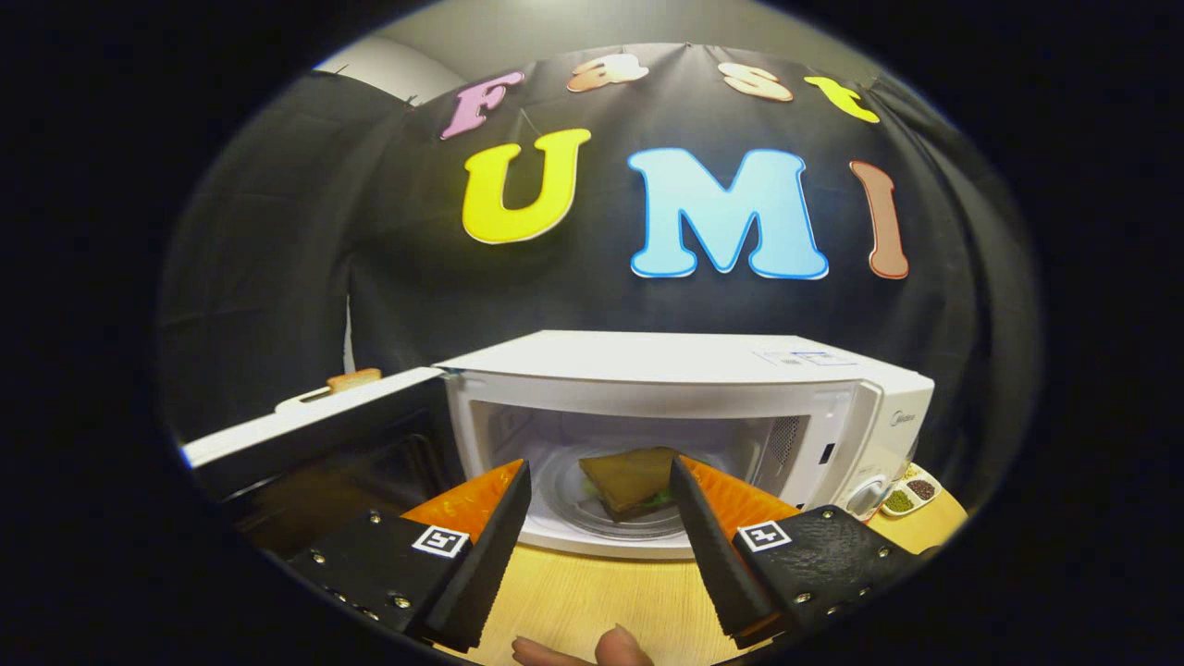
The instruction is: Open the microwave, put the food inside, and close the microwave door.
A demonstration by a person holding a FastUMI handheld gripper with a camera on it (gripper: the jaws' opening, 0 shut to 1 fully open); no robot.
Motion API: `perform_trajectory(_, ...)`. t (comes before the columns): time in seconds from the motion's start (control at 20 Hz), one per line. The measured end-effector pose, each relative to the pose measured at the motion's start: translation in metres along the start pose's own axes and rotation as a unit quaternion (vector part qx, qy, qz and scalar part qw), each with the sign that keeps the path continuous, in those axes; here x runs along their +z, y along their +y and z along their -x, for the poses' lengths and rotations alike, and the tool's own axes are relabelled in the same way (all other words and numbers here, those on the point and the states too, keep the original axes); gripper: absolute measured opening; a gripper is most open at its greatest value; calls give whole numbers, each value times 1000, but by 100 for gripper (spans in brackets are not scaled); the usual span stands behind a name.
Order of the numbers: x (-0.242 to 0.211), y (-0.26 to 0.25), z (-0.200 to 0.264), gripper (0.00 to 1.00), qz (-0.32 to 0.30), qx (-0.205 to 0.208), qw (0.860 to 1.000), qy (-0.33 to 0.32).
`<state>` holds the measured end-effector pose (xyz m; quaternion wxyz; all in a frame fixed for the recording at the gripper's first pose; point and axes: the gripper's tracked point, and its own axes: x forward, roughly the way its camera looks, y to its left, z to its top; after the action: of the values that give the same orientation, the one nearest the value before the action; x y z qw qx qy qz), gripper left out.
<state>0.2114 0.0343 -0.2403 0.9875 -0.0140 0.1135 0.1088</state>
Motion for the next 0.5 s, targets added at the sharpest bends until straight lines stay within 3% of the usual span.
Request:
perform_trajectory(0.2,29,53,85,90,9,82,996,-38)
perform_trajectory(0.5,50,159,203,90,16,241,966,-94)
